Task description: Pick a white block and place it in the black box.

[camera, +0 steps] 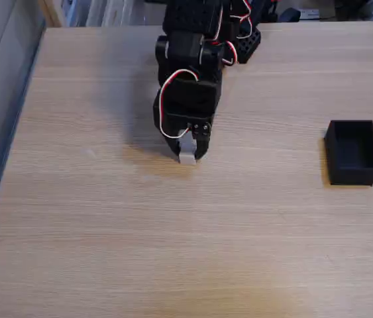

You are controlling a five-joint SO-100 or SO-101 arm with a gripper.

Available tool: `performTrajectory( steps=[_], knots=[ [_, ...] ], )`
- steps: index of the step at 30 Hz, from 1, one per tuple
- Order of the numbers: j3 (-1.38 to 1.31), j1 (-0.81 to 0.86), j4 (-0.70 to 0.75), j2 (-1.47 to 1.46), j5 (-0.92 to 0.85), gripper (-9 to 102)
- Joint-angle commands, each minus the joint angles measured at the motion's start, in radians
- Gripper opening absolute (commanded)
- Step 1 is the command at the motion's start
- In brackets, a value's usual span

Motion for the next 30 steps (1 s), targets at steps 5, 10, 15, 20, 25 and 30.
performTrajectory(
  steps=[5,10,15,20,25,30],
  knots=[
    [0.091,-0.005,0.003,0.164,-0.054,0],
    [0.184,-0.055,0.003,0.371,-0.08,0],
    [0.298,-0.144,0.017,0.607,-0.078,0],
    [0.39,-0.295,0.055,0.825,-0.046,0],
    [0.407,-0.502,0.055,0.916,0.002,0],
    [0.417,-0.69,-0.067,0.879,-0.008,0]
  ],
)
